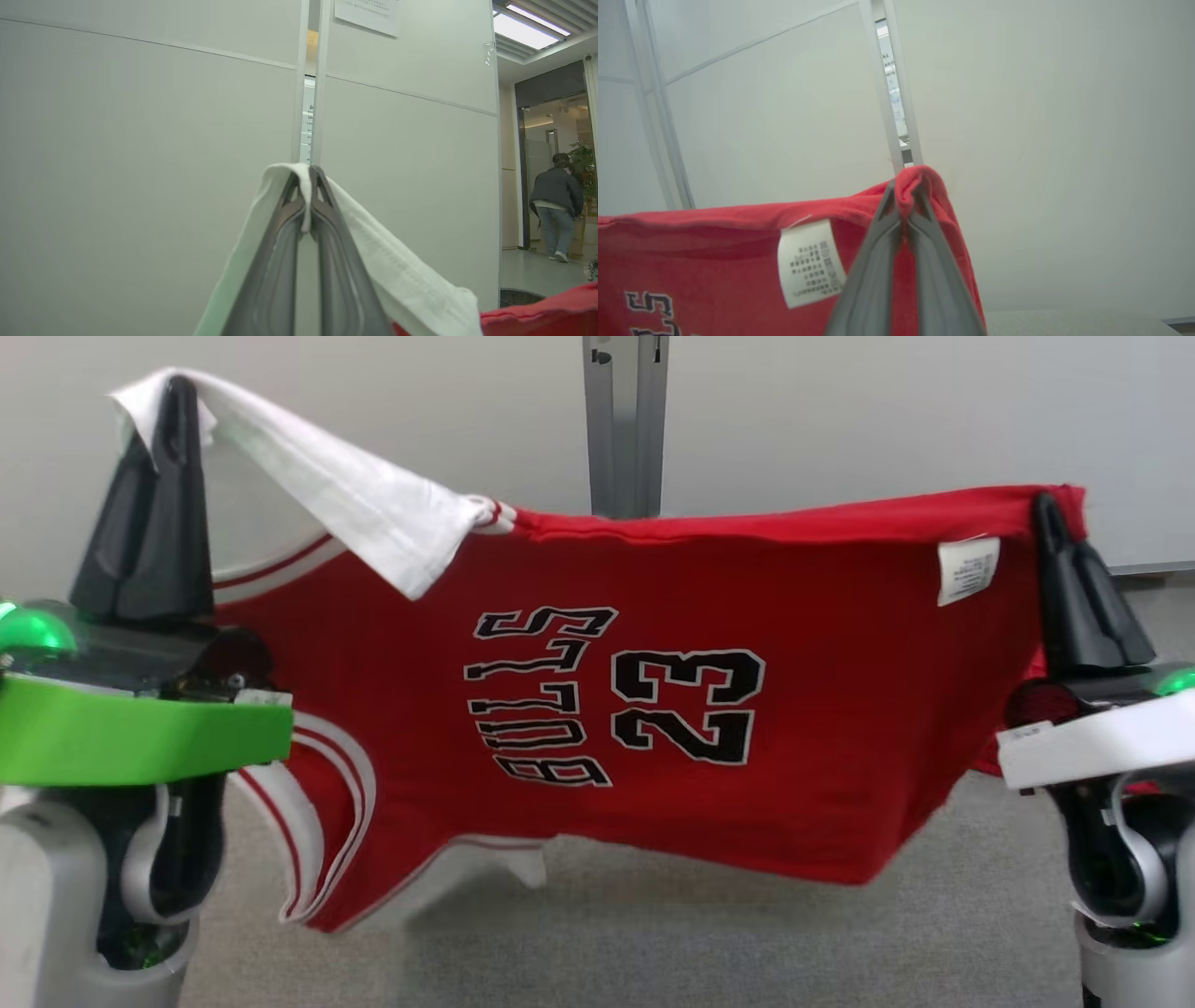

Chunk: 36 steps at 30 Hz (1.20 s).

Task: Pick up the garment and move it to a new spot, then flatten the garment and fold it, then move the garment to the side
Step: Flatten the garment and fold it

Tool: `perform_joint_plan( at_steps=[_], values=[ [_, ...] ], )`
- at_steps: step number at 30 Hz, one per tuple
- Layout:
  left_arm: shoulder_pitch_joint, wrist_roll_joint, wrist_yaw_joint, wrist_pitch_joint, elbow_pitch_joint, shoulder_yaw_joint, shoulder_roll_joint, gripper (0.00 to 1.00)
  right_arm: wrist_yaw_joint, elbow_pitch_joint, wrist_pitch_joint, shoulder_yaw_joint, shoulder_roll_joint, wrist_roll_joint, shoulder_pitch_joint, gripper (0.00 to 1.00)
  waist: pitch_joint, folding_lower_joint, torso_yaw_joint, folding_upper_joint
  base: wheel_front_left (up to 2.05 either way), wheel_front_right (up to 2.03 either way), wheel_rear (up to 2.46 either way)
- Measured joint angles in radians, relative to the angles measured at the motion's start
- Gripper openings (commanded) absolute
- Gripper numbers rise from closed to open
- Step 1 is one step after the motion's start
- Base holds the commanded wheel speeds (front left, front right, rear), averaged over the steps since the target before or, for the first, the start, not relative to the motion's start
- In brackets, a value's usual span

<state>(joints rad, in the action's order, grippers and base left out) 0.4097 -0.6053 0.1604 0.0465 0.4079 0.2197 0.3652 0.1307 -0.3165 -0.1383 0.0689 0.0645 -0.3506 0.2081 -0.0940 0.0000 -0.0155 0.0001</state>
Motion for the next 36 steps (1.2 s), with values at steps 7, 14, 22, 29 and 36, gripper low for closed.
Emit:
perform_joint_plan(
  at_steps=[7,14,22,29,36],
  values=[
    [0.113,0.013,0.008,0.107,0.107,0.006,0.044,0.00,0.000,-0.246,-0.115,0.049,-0.007,0.002,-0.033,0.00,-0.004,0.0000,-0.037,0.0000,0.00,0.00,0.00],
    [0.183,-0.003,-0.007,0.142,0.029,0.036,0.035,0.00,0.000,-0.214,-0.171,0.051,-0.012,-0.014,-0.021,0.00,0.049,0.0000,-0.049,0.0000,0.00,0.00,0.00],
    [0.449,0.035,-0.066,0.125,-0.261,0.062,0.022,0.00,0.000,0.112,-0.136,0.014,0.008,0.014,0.328,0.00,0.182,0.0000,-0.050,0.0000,0.00,0.00,0.00],
    [0.811,0.161,-0.118,-0.076,-0.683,0.098,-0.035,0.00,0.000,0.567,0.056,0.015,0.035,0.166,0.806,0.00,0.323,0.0000,-0.037,0.0000,0.00,0.00,0.00],
    [0.939,0.214,-0.144,-0.303,-0.979,0.105,-0.129,0.00,0.000,0.966,0.314,0.070,0.007,0.325,1.013,0.00,0.416,0.0000,-0.003,0.0000,0.00,0.00,0.00]
  ],
)
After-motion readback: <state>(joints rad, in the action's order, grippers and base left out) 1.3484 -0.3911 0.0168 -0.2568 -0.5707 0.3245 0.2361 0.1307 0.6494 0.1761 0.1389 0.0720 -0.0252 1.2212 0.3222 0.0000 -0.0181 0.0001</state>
